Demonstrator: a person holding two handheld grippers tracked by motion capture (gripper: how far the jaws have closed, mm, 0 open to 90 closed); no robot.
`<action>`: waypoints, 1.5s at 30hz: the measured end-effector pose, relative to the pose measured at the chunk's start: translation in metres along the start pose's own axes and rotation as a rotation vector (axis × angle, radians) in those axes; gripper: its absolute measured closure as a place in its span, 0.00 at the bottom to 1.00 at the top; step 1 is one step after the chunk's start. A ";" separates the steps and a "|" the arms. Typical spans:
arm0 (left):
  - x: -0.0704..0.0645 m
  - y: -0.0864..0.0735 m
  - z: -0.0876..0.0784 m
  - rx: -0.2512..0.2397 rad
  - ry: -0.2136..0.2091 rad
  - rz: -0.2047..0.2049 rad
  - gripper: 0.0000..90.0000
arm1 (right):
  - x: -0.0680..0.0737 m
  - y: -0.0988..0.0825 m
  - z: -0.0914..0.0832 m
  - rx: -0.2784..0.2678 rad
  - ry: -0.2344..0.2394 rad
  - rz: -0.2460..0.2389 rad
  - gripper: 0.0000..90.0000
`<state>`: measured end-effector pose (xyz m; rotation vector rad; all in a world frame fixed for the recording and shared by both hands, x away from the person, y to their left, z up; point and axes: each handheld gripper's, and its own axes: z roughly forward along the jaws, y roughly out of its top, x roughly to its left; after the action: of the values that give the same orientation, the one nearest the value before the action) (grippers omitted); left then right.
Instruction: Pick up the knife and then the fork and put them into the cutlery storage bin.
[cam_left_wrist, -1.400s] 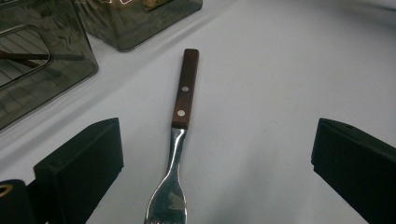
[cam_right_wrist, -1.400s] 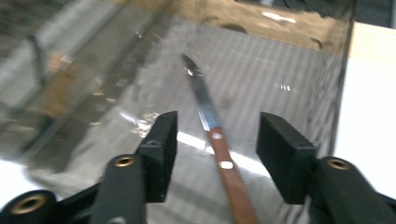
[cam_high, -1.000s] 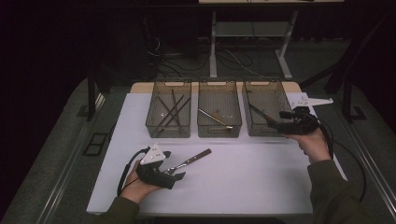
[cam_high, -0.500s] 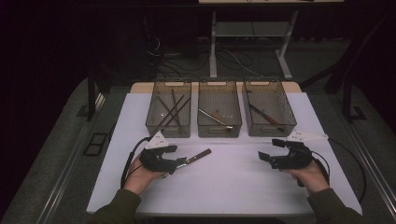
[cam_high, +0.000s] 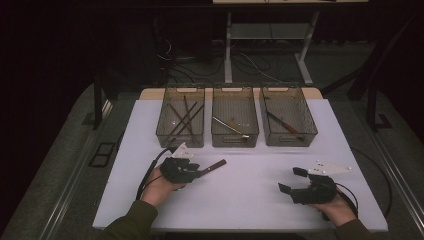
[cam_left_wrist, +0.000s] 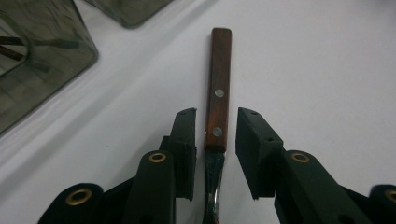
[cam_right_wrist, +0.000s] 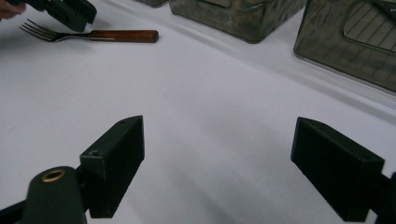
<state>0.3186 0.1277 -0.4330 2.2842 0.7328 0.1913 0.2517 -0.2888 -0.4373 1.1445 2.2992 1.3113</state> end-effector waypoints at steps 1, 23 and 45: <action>0.000 0.000 0.002 0.003 0.002 0.005 0.75 | 0.000 0.000 0.000 -0.001 0.002 0.000 0.19; -0.002 0.003 0.015 0.058 0.002 0.077 0.83 | -0.002 0.000 0.002 0.004 0.003 0.003 0.19; -0.004 0.009 0.002 0.016 -0.098 0.082 0.86 | 0.001 0.002 0.005 -0.014 0.071 -0.029 0.19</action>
<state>0.3204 0.1195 -0.4277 2.3233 0.5927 0.1107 0.2548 -0.2845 -0.4380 1.0722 2.3431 1.3765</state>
